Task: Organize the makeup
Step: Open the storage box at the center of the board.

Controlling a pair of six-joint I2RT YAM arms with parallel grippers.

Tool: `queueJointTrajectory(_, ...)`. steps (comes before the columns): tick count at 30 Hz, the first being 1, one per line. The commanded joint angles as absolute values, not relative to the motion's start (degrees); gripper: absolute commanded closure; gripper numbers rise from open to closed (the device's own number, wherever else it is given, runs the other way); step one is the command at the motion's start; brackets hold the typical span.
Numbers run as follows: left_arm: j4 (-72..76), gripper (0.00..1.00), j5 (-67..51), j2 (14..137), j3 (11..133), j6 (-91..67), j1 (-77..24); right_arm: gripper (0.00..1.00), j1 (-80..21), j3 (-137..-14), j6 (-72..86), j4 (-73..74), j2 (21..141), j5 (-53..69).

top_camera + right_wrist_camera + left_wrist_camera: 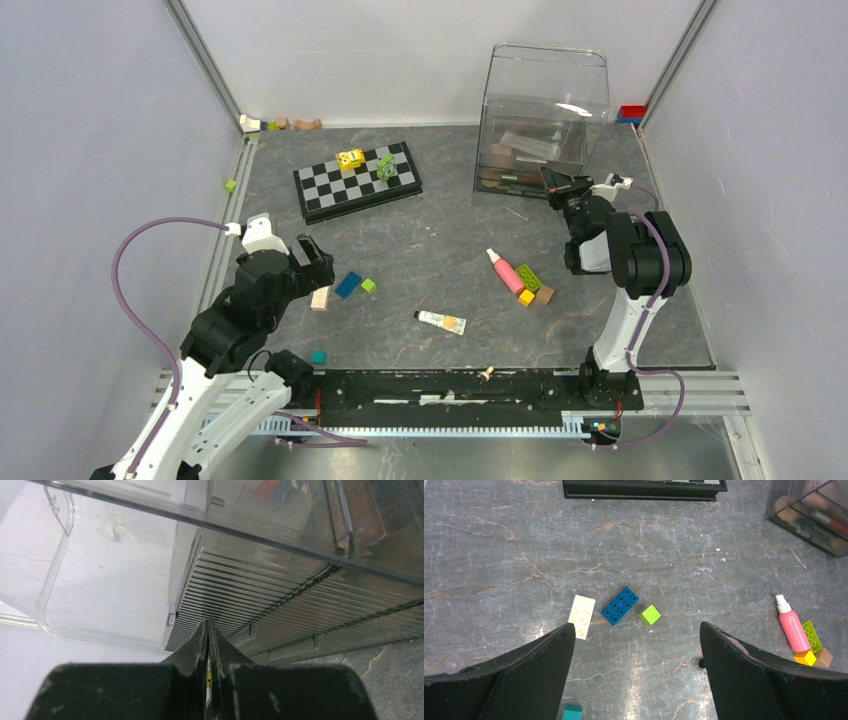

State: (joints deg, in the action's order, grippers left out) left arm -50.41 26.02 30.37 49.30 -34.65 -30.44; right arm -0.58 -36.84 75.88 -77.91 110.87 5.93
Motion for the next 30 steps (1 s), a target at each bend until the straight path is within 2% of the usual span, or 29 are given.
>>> queueJointTrajectory(1, -48.4, 0.0, 27.2, 30.4, 49.1, -33.1, -30.1, 0.94, -0.4, -38.7, 78.9, -81.8, 112.2, 5.2)
queueJointTrajectory(13, -48.3, 0.0, 27.2, 30.6, 49.1, -33.2, -30.1, 0.95, -0.3, -39.2, 86.0, -96.1, 114.7, 4.7)
queueJointTrajectory(30, -48.3, 0.0, 27.1, 30.5, 49.1, -33.1, -30.1, 0.96, -0.4, -38.4, 88.4, -105.1, 108.1, 3.3)
